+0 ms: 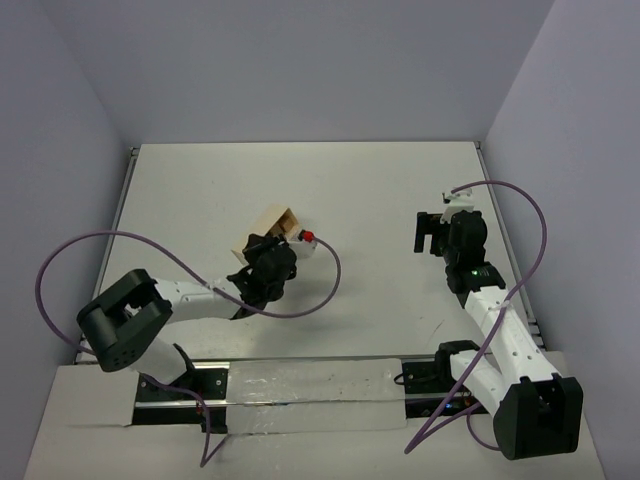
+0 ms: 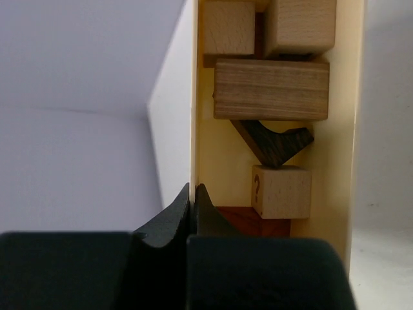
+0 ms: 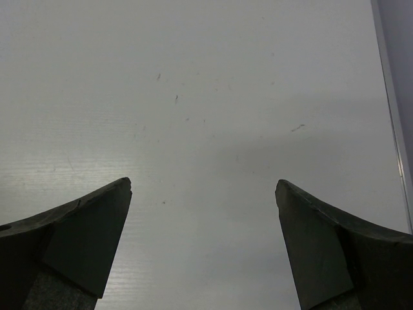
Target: Build the wood block tower
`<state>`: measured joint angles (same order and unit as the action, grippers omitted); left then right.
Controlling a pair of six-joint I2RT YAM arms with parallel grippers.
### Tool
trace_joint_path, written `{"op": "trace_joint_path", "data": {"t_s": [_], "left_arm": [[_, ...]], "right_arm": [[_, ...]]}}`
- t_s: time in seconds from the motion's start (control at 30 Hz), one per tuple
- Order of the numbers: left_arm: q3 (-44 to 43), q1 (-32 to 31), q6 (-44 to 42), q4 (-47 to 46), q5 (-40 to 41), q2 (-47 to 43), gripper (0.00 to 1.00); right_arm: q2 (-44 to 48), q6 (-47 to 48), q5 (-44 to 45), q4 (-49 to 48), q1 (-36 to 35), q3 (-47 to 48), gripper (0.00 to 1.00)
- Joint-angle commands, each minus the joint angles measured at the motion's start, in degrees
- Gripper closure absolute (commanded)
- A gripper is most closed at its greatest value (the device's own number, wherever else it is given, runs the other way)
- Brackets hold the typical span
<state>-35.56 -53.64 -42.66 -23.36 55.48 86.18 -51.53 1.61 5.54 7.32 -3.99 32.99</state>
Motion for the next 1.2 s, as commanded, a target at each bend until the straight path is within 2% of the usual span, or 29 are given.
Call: {"op": "trace_joint_path", "data": {"t_s": [0.0, 0.07, 0.1, 0.23, 0.3, 0.57, 0.97, 1.17], "left_arm": [[4.37, -4.84, -21.71, -33.11, 10.49, 1.99, 1.0], [6.46, -7.01, -28.58, -44.69, 11.69, 4.95, 1.0], [6.59, -7.91, -31.74, -45.49, 11.96, 5.31, 1.0], [8.91, -12.01, -47.83, -73.91, 12.31, 14.87, 1.0], [9.15, -13.35, -55.63, -81.66, 12.09, 18.53, 1.0], [9.02, -18.86, -55.69, -83.25, 14.04, 24.27, 1.0], [7.82, -19.23, -58.87, -83.25, 15.08, 31.85, 1.0], [8.03, -18.75, -60.92, -83.25, 15.92, 31.34, 1.0]], "right_arm": [[0.95, 0.41, 0.4, -1.48, -0.32, 1.28, 0.0], [1.0, 0.43, 0.53, -1.61, -0.32, 1.28, 0.0], [1.09, 0.5, 0.62, -1.61, -0.32, 1.28, 0.0], [1.45, 0.5, 0.95, -1.63, -0.37, 1.11, 0.0], [1.71, 0.5, 1.15, -1.52, -0.32, 1.02, 0.0], [2.83, 0.59, 1.49, -1.43, -0.32, 0.59, 0.0], [2.54, 0.59, 1.4, -1.29, -0.41, 0.73, 0.0], [2.28, 0.61, 1.09, -1.28, -0.32, 0.81, 0.0]]}}
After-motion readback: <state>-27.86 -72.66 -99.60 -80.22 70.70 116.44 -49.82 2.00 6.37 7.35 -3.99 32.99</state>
